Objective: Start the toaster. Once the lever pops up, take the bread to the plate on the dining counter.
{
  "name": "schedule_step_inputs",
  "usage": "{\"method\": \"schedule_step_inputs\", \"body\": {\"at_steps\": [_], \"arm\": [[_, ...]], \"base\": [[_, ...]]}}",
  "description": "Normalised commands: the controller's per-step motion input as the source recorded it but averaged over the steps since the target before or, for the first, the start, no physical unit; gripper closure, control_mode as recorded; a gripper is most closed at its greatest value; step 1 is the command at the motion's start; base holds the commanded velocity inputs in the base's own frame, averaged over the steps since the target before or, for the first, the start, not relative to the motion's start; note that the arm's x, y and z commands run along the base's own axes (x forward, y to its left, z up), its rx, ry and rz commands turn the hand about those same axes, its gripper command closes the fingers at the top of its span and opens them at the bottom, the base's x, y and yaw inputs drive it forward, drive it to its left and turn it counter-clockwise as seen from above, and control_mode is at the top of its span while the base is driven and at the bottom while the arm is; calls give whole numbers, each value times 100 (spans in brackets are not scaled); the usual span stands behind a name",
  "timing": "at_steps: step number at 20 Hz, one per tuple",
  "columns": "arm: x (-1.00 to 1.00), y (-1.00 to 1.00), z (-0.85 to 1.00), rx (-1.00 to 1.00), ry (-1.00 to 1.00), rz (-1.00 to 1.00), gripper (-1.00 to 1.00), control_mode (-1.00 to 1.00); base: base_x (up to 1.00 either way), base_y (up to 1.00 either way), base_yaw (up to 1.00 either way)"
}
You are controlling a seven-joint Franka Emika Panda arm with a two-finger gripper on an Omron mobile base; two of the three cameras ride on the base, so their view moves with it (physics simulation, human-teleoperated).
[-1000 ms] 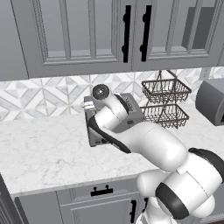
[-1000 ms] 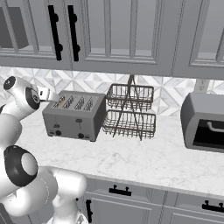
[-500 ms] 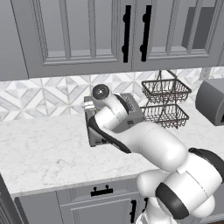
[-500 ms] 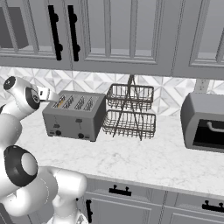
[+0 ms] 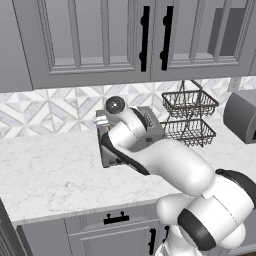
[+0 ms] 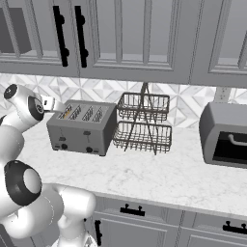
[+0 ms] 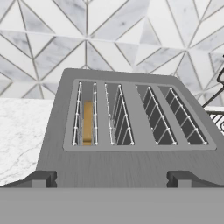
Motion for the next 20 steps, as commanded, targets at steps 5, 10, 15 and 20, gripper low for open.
{"method": "schedule_step_inputs", "body": {"at_steps": [5,10,15,20], "arm": [[0,0,0,0,0,0,-100,-100],[0,0,0,0,0,0,-100,-100],[0,0,0,0,0,0,-100,-100],[0,0,0,0,0,0,-100,-100]], "base": [[0,0,0],[0,0,0],[0,0,0],[0,0,0]]}}
